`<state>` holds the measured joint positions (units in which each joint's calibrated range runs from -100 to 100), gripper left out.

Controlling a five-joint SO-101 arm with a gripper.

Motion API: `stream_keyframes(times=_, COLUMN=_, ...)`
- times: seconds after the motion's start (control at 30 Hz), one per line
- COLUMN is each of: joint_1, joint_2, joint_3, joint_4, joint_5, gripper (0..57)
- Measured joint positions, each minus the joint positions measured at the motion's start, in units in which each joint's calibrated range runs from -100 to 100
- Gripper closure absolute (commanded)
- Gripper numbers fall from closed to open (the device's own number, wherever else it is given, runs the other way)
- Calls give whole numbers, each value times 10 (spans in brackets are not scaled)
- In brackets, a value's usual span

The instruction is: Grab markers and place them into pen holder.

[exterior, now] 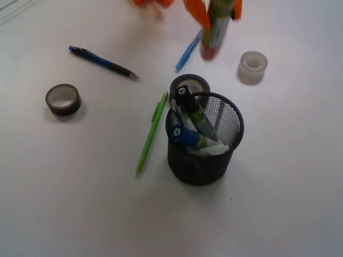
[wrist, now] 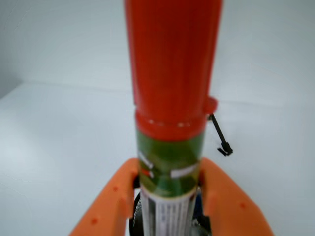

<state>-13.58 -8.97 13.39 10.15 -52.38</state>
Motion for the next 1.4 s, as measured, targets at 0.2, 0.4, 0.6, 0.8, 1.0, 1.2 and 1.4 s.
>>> stream_keyframes(times=0.2, joint_1=1, joint_2=44, joint_3=142, joint_4=-246, joint_5=-3, gripper=569)
stream_keyframes(times=0.4, joint_1=-4, joint_2=85, joint_3=152, joint_4=-274, joint_5=-4, gripper=566)
stream_keyframes(times=0.6, joint_1=-22, joint_2=160, joint_3=152, joint_4=-340, joint_5=-28, gripper=342)
stream_keyframes(times=0.8, joint_1=-15, joint_2=222, joint_3=152, joint_4=-467, joint_5=-17, gripper=164)
stream_keyframes(times=1.0, joint_1=-18, joint_2=226, joint_3=152, joint_4=-483, joint_5=23, gripper=163)
stream_keyframes(times=1.2, joint_1=-11, joint_2=172, joint_3=157, joint_4=-399, joint_5=80, gripper=163)
stream_keyframes(times=1.4, joint_1=5, joint_2=5, joint_3=157, joint_4=-87, joint_5=178, gripper=163)
